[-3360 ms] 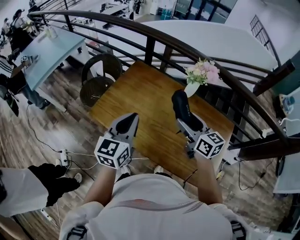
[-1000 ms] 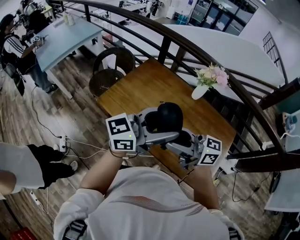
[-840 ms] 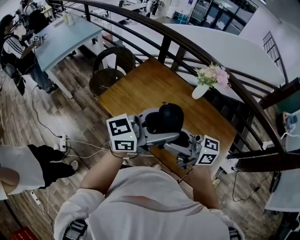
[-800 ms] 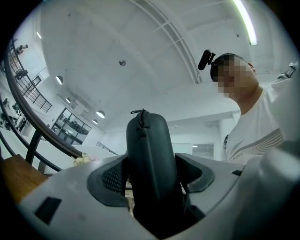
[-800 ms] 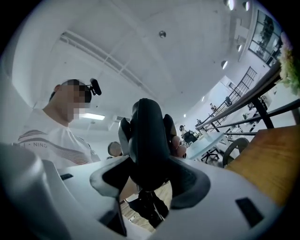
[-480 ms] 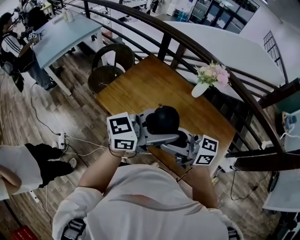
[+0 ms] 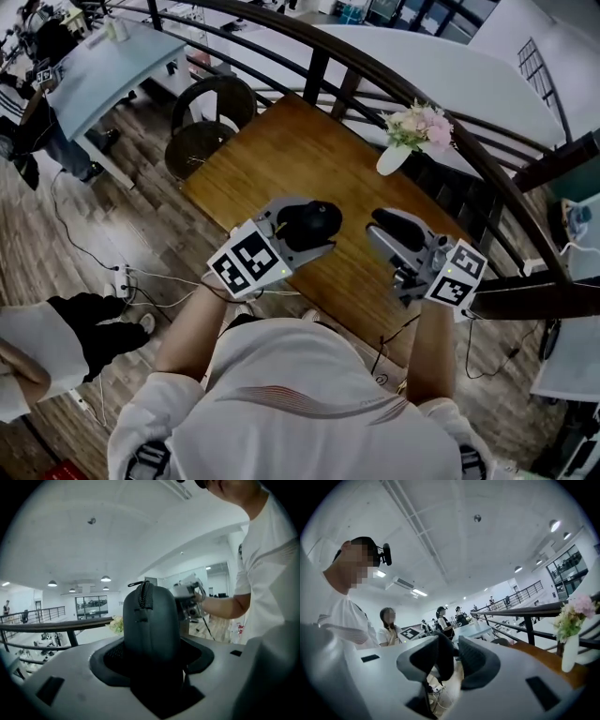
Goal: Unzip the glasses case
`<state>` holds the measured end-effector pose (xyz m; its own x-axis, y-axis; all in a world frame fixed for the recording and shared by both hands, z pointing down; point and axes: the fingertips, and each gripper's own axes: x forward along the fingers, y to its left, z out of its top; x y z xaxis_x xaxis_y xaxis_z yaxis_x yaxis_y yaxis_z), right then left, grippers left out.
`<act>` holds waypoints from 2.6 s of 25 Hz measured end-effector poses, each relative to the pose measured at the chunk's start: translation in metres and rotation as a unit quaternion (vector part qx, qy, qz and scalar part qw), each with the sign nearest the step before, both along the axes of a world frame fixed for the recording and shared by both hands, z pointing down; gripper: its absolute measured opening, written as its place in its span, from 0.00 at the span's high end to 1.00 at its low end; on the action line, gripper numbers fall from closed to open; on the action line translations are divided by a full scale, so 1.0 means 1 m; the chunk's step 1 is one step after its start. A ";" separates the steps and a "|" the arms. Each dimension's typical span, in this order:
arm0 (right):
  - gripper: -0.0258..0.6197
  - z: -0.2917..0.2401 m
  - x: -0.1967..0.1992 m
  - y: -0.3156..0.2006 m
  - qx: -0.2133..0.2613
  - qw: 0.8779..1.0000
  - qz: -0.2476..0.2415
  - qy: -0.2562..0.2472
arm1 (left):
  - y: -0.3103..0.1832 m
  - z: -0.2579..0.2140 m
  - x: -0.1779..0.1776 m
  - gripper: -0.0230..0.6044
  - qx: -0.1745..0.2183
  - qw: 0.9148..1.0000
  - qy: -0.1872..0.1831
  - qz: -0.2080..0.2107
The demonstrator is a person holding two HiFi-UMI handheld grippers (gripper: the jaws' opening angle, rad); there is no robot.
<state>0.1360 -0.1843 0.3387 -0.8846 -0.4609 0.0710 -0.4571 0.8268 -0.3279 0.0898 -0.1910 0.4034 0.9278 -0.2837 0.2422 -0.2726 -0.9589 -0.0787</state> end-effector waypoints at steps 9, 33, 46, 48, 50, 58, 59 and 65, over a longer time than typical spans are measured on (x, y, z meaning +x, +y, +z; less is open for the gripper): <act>0.59 -0.017 -0.050 0.025 -0.038 0.938 -0.326 0.111 | 0.051 0.013 0.020 0.52 -0.006 0.989 -0.033 0.147; 0.85 0.027 -0.053 0.050 -0.053 0.865 -0.448 0.218 | 0.074 0.062 0.015 0.52 -0.021 0.957 -0.162 0.240; 0.88 0.017 -0.042 -0.002 -0.213 0.956 -0.203 -0.003 | 0.004 0.043 -0.003 0.53 0.099 0.986 -0.127 0.032; 0.88 0.012 -0.042 -0.004 -0.215 0.959 -0.177 -0.040 | 0.000 0.036 -0.005 0.54 0.109 0.987 -0.113 0.019; 0.88 0.011 -0.043 -0.005 -0.205 0.966 -0.152 -0.048 | -0.003 0.034 -0.007 0.54 0.117 0.987 -0.112 0.007; 0.87 0.017 -0.053 0.009 -0.165 0.977 -0.136 -0.016 | -0.002 0.034 -0.007 0.55 0.113 0.986 -0.119 0.000; 0.88 0.017 -0.053 0.009 -0.168 0.977 -0.132 -0.018 | -0.002 0.035 -0.007 0.55 0.115 0.986 -0.121 -0.003; 0.88 0.013 -0.051 0.005 -0.154 0.983 -0.096 -0.021 | -0.009 0.026 -0.011 0.55 0.150 0.983 -0.106 -0.023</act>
<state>0.0855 -0.1796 0.3513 -0.9581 -0.2482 0.1428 -0.2837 0.7547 -0.5915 0.0786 -0.1999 0.4290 0.8497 -0.4129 0.3280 -0.2629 -0.8710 -0.4151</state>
